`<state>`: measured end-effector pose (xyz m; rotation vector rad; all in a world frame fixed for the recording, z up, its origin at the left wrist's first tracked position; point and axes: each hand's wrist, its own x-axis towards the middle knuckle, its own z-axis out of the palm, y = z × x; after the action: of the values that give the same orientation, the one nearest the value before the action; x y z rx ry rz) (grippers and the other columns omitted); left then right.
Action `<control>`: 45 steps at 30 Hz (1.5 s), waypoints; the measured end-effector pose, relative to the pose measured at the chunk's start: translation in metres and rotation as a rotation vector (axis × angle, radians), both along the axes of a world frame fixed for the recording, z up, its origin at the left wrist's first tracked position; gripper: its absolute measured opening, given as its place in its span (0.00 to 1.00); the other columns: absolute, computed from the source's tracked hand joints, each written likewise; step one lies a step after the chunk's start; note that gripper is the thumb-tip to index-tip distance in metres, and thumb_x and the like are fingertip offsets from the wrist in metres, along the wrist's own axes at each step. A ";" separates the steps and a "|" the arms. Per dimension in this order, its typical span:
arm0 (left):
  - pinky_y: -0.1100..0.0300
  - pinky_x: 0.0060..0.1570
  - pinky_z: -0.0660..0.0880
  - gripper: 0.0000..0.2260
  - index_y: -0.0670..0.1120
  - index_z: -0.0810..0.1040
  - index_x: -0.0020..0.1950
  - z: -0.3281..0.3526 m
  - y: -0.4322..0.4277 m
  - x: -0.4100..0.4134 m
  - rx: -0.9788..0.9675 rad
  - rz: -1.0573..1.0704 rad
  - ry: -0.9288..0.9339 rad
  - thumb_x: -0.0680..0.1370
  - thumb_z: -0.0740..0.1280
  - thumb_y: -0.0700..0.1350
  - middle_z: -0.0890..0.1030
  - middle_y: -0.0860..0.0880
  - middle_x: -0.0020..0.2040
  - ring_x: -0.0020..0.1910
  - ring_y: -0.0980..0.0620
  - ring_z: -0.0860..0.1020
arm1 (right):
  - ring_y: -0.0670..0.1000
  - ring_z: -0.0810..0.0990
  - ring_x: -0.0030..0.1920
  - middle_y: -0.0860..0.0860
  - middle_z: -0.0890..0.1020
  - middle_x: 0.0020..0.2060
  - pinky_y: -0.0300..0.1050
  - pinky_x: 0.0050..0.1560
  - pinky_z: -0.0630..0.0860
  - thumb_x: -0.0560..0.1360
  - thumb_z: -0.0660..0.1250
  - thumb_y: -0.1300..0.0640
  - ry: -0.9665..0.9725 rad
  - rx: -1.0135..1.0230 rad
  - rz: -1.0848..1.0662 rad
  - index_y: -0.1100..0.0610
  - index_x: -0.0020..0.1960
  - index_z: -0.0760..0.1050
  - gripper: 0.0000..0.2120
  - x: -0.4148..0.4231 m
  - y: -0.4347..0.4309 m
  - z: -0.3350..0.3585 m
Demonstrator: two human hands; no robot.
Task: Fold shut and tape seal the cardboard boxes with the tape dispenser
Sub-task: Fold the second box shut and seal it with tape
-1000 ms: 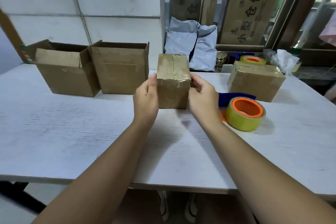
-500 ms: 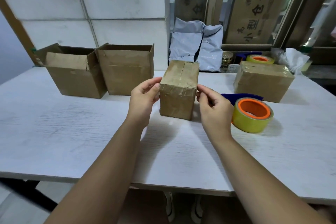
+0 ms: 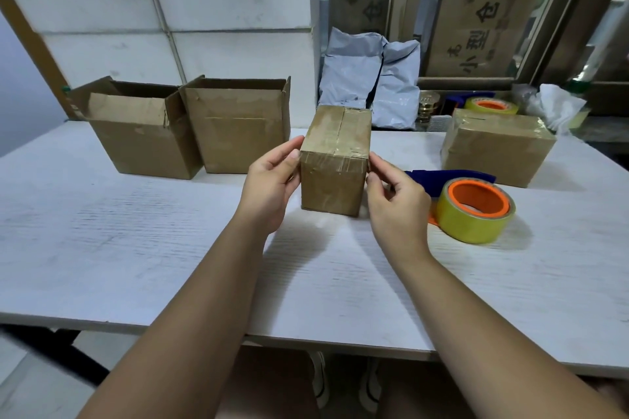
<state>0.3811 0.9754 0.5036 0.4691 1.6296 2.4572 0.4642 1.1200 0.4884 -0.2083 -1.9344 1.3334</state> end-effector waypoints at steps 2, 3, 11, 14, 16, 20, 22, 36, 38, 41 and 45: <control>0.60 0.61 0.74 0.12 0.45 0.75 0.62 0.002 -0.002 0.000 -0.011 -0.008 0.013 0.81 0.57 0.35 0.82 0.50 0.55 0.55 0.56 0.80 | 0.41 0.80 0.52 0.46 0.83 0.53 0.39 0.54 0.77 0.79 0.62 0.60 0.018 -0.012 -0.024 0.55 0.60 0.79 0.12 -0.002 0.003 -0.001; 0.61 0.61 0.74 0.13 0.46 0.75 0.61 0.003 -0.003 0.001 -0.022 -0.017 0.027 0.81 0.57 0.35 0.82 0.51 0.53 0.55 0.56 0.80 | 0.42 0.80 0.52 0.46 0.83 0.52 0.42 0.54 0.78 0.79 0.62 0.58 0.025 -0.012 -0.029 0.54 0.59 0.79 0.12 -0.003 0.005 -0.001; 0.68 0.50 0.76 0.13 0.47 0.78 0.55 0.009 -0.006 0.006 -0.073 -0.075 0.063 0.80 0.59 0.34 0.85 0.55 0.48 0.51 0.59 0.81 | 0.38 0.76 0.49 0.41 0.78 0.45 0.32 0.52 0.72 0.79 0.62 0.59 0.078 0.049 -0.037 0.50 0.60 0.79 0.12 -0.003 0.007 0.000; 0.67 0.51 0.76 0.13 0.47 0.79 0.56 0.009 -0.007 0.004 -0.074 -0.083 0.055 0.79 0.60 0.33 0.85 0.54 0.49 0.51 0.58 0.81 | 0.42 0.78 0.51 0.38 0.77 0.46 0.40 0.54 0.76 0.79 0.62 0.59 0.074 0.026 -0.024 0.49 0.59 0.79 0.12 -0.003 0.007 0.000; 0.65 0.53 0.76 0.14 0.47 0.78 0.57 0.008 -0.008 0.003 -0.077 -0.093 0.058 0.79 0.60 0.32 0.84 0.53 0.50 0.52 0.57 0.81 | 0.42 0.78 0.51 0.38 0.77 0.46 0.43 0.55 0.77 0.79 0.63 0.60 0.070 0.022 -0.020 0.48 0.59 0.79 0.13 -0.003 0.007 0.001; 0.65 0.53 0.76 0.15 0.46 0.77 0.58 0.007 -0.008 0.002 -0.077 -0.104 0.082 0.78 0.60 0.30 0.84 0.53 0.49 0.51 0.57 0.81 | 0.43 0.78 0.52 0.39 0.77 0.47 0.44 0.56 0.76 0.79 0.63 0.60 0.066 0.033 -0.011 0.49 0.59 0.79 0.13 -0.003 0.008 0.001; 0.65 0.52 0.76 0.15 0.46 0.77 0.58 0.006 -0.008 0.002 -0.095 -0.088 0.102 0.78 0.61 0.30 0.84 0.53 0.49 0.51 0.57 0.81 | 0.42 0.78 0.53 0.40 0.78 0.48 0.44 0.57 0.76 0.78 0.63 0.61 0.071 0.042 -0.005 0.49 0.59 0.79 0.13 -0.003 0.008 0.001; 0.55 0.63 0.73 0.10 0.43 0.76 0.46 0.008 -0.009 0.004 -0.148 -0.076 0.163 0.76 0.62 0.28 0.74 0.46 0.66 0.58 0.58 0.78 | 0.42 0.78 0.59 0.48 0.82 0.57 0.40 0.60 0.75 0.78 0.63 0.61 0.025 -0.025 0.049 0.50 0.60 0.79 0.13 0.001 0.006 0.005; 0.56 0.63 0.73 0.11 0.43 0.75 0.46 0.008 -0.009 0.004 -0.154 -0.082 0.166 0.76 0.62 0.28 0.73 0.46 0.67 0.58 0.59 0.78 | 0.43 0.78 0.58 0.48 0.82 0.57 0.40 0.60 0.75 0.78 0.64 0.61 0.021 -0.025 0.050 0.51 0.60 0.79 0.14 0.001 0.006 0.005; 0.57 0.62 0.73 0.11 0.44 0.75 0.46 0.008 -0.008 0.003 -0.152 -0.085 0.158 0.76 0.62 0.28 0.72 0.45 0.68 0.58 0.60 0.78 | 0.43 0.79 0.52 0.49 0.82 0.56 0.33 0.53 0.75 0.77 0.65 0.61 0.015 -0.021 0.056 0.51 0.61 0.79 0.14 0.001 0.007 0.005; 0.56 0.63 0.72 0.10 0.44 0.75 0.46 0.007 -0.009 0.002 -0.138 -0.113 0.159 0.75 0.64 0.29 0.71 0.44 0.69 0.58 0.60 0.78 | 0.42 0.78 0.57 0.47 0.82 0.57 0.29 0.55 0.73 0.77 0.66 0.61 0.019 -0.019 0.061 0.52 0.60 0.79 0.14 0.001 0.007 0.006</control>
<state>0.3830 0.9669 0.5104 0.7310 1.7647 2.2598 0.4652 1.1268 0.4941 -0.1467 -1.9268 1.3895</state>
